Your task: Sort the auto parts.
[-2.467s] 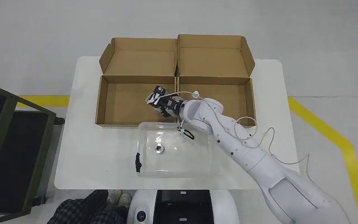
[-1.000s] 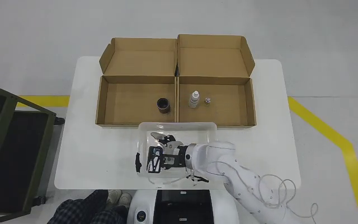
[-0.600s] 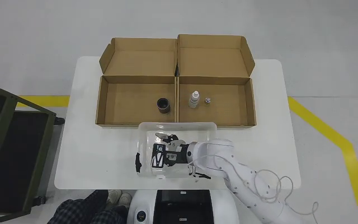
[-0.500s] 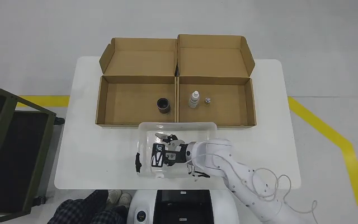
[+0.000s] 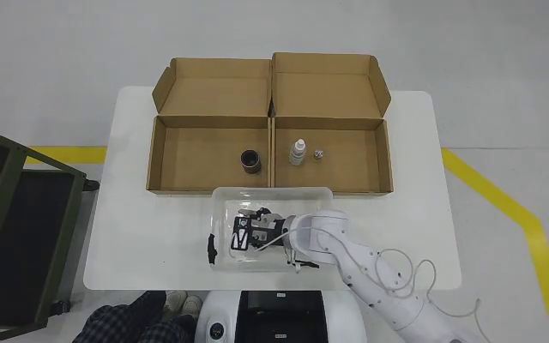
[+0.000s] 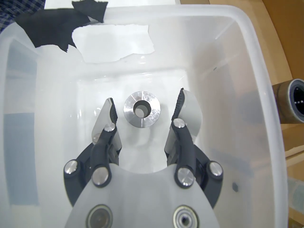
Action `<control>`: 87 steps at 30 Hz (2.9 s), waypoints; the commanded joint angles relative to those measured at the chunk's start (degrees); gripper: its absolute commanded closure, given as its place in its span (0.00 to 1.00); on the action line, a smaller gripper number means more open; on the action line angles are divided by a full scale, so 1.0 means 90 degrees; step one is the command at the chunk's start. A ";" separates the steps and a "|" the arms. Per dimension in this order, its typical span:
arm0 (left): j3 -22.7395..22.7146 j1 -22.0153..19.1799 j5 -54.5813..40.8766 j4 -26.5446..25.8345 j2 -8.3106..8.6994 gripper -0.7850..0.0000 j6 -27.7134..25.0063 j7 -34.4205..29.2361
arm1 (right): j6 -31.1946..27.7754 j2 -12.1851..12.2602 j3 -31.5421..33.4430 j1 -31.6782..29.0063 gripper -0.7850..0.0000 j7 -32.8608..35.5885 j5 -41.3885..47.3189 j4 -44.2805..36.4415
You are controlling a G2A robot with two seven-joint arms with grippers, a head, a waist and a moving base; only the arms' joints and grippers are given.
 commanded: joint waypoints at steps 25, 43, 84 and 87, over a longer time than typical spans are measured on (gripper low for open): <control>0.0000 0.0000 0.0000 0.0000 0.0000 0.00 0.0000 0.0000 | -0.0224 0.0026 0.0035 0.0033 1.00 0.0134 0.0213 -0.0442; 0.0000 0.0000 0.0000 0.0000 0.0000 0.00 0.0000 0.0000 | -0.0192 0.0080 0.0397 -0.0151 1.00 -0.1281 0.0989 -0.1629; 0.0000 0.0000 0.0000 0.0000 0.0000 0.00 0.0000 0.0000 | 0.0689 0.0059 0.1258 -0.0325 1.00 -0.5102 0.0348 -0.2760; 0.0000 0.0000 0.0000 0.0000 0.0000 0.00 0.0000 0.0000 | 0.0748 0.0060 0.1270 -0.0341 1.00 -0.5174 0.0270 -0.2766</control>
